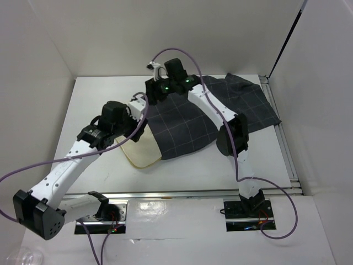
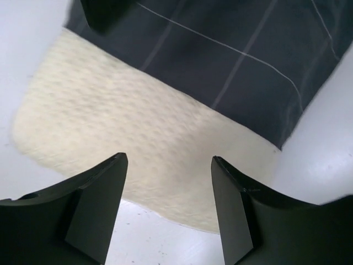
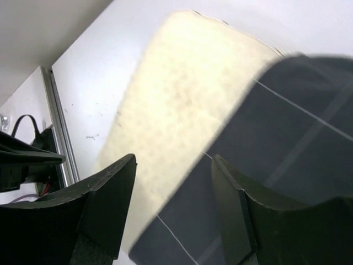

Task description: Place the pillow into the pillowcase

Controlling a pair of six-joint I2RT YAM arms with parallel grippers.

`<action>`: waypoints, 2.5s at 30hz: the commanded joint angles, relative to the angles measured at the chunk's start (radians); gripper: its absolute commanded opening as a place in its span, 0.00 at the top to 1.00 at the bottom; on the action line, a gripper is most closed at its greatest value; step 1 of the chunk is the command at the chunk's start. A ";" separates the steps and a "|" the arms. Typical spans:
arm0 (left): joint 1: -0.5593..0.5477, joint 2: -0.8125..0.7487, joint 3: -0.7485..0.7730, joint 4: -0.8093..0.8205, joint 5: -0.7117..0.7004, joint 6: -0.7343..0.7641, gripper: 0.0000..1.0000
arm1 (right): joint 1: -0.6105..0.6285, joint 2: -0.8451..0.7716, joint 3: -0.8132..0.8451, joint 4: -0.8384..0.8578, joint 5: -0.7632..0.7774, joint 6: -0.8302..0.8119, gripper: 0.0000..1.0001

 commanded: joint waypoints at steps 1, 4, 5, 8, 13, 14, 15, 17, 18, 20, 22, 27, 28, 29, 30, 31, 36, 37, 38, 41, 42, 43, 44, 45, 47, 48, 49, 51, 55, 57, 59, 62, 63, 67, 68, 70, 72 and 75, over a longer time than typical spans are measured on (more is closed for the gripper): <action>-0.003 -0.055 0.015 0.075 -0.180 -0.041 0.24 | 0.046 -0.003 0.019 0.171 0.067 0.004 0.35; -0.003 -0.066 0.005 0.075 -0.270 -0.076 0.21 | 0.071 0.046 0.010 0.202 0.077 0.004 0.35; 0.007 -0.066 0.005 0.075 -0.293 -0.095 0.17 | 0.085 0.061 0.020 0.202 0.104 0.004 0.35; 0.040 -0.066 0.031 0.085 -0.341 -0.106 0.13 | 0.094 0.110 0.031 0.132 0.158 -0.019 0.38; 0.135 -0.026 0.099 0.094 -0.343 -0.152 0.08 | 0.094 0.075 -0.116 0.061 0.238 -0.088 0.40; 0.149 -0.026 0.100 0.094 -0.329 -0.161 0.08 | 0.094 0.065 -0.148 0.061 0.247 -0.100 0.41; 0.159 -0.011 0.115 0.104 -0.315 -0.161 0.08 | 0.094 0.064 -0.173 0.061 0.258 -0.114 0.42; 0.179 0.005 0.129 0.115 -0.301 -0.173 0.06 | 0.094 0.064 -0.211 0.050 0.284 -0.137 0.44; 0.192 0.018 0.138 0.115 -0.292 -0.173 0.06 | 0.094 0.064 -0.211 0.027 0.297 -0.150 0.44; 0.202 0.028 0.138 0.134 -0.283 -0.173 0.06 | 0.094 0.064 -0.211 -0.044 0.307 -0.190 0.47; 0.212 0.041 0.138 0.149 -0.283 -0.164 0.06 | 0.083 0.038 -0.236 -0.097 0.307 -0.215 0.50; 0.282 0.101 0.138 0.163 -0.226 -0.164 0.06 | 0.048 -0.130 -0.399 -0.213 0.270 -0.252 0.53; 0.291 0.130 0.138 0.163 -0.209 -0.164 0.06 | 0.048 -0.150 -0.417 -0.214 0.270 -0.262 0.53; 0.291 0.149 0.149 0.151 -0.197 -0.164 0.05 | 0.048 -0.164 -0.426 -0.226 0.270 -0.263 0.53; 0.320 0.170 0.164 0.140 -0.179 -0.164 0.05 | 0.048 -0.176 -0.426 -0.226 0.270 -0.263 0.53; 0.334 0.195 0.179 0.125 -0.095 -0.164 0.04 | 0.048 -0.187 -0.426 -0.226 0.270 -0.263 0.53; 0.429 0.476 0.357 -0.117 0.172 -0.135 0.01 | 0.048 -0.178 -0.402 -0.237 0.304 -0.263 0.53; 0.445 0.515 0.382 -0.156 0.331 -0.111 0.01 | 0.048 -0.178 -0.402 -0.237 0.304 -0.263 0.51; 0.454 0.549 0.405 -0.197 0.378 -0.068 0.01 | 0.039 -0.178 -0.402 -0.237 0.316 -0.263 0.51; 0.463 0.649 0.449 -0.294 0.447 -0.017 0.01 | 0.039 -0.187 -0.402 -0.237 0.327 -0.253 0.43; 0.463 0.670 0.449 -0.306 0.447 -0.017 0.01 | 0.030 -0.187 -0.402 -0.224 0.327 -0.253 0.42; 0.463 0.708 0.449 -0.334 0.447 0.001 0.01 | 0.030 -0.198 -0.391 -0.224 0.327 -0.253 0.42; 0.478 0.721 0.449 -0.334 0.467 0.011 0.01 | 0.021 -0.198 -0.391 -0.215 0.337 -0.241 0.41; 0.488 0.721 0.449 -0.334 0.487 0.023 0.01 | 0.020 -0.198 -0.380 -0.215 0.337 -0.241 0.41; 0.501 0.755 0.449 -0.375 0.554 0.052 0.01 | 0.020 -0.198 -0.369 -0.215 0.337 -0.241 0.41; 0.511 0.755 0.449 -0.385 0.576 0.075 0.01 | 0.020 -0.198 -0.380 -0.215 0.337 -0.241 0.41; 0.511 0.755 0.449 -0.385 0.593 0.089 0.01 | 0.020 -0.198 -0.380 -0.215 0.337 -0.241 0.41; 0.521 0.767 0.449 -0.406 0.633 0.117 0.01 | 0.020 -0.209 -0.404 -0.215 0.347 -0.241 0.41; 0.566 0.795 0.460 -0.489 0.723 0.198 0.01 | 0.020 -0.209 -0.415 -0.215 0.347 -0.241 0.41; 0.609 0.804 0.471 -0.523 0.769 0.227 0.01 | 0.020 -0.209 -0.415 -0.215 0.356 -0.241 0.41; 0.629 0.804 0.485 -0.567 0.779 0.281 0.01 | 0.020 -0.199 -0.406 -0.215 0.356 -0.241 0.41; 0.659 0.778 0.474 -0.613 0.776 0.313 0.01 | 0.020 -0.190 -0.397 -0.215 0.367 -0.232 0.41; 0.673 0.758 0.439 -0.604 0.766 0.313 0.01 | 0.020 -0.181 -0.386 -0.206 0.367 -0.232 0.41; 0.673 0.613 0.319 -0.537 0.722 0.295 0.01 | 0.020 -0.181 -0.366 -0.206 0.367 -0.220 0.41; 0.673 0.591 0.290 -0.526 0.722 0.276 0.01 | 0.020 -0.181 -0.366 -0.197 0.367 -0.209 0.41; 0.673 0.516 0.191 -0.474 0.749 0.240 0.01 | 0.020 -0.172 -0.345 -0.197 0.367 -0.200 0.41; 0.673 0.441 0.114 -0.402 0.749 0.172 0.01 | 0.030 -0.172 -0.336 -0.197 0.367 -0.191 0.41; 0.663 0.239 -0.032 -0.249 0.696 0.038 0.01 | 0.039 -0.163 -0.316 -0.197 0.367 -0.190 0.40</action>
